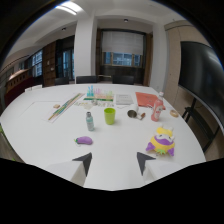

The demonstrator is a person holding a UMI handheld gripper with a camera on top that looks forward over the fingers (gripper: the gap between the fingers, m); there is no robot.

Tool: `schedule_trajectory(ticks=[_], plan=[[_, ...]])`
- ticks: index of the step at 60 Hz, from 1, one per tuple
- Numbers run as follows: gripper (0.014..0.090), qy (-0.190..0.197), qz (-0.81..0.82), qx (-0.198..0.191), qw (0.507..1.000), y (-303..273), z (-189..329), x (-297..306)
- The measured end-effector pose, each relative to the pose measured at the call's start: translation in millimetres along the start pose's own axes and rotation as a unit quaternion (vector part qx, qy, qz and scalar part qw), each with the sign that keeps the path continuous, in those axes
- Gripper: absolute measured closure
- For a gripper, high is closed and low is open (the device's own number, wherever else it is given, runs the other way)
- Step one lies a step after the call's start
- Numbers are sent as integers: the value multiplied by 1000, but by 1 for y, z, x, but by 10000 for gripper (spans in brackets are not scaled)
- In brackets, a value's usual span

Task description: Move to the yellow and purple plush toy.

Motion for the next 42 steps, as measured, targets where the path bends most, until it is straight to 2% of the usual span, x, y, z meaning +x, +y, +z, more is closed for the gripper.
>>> schedule_trajectory(ticks=[18,29,35,42], plan=[[194,27,-1,-21,999,34,-19,24],[194,65,7,-46,997,53,-18,89],[191,86,2,-45,995,55,-9,136],[191,90,-1,-43,995,45,16,181]])
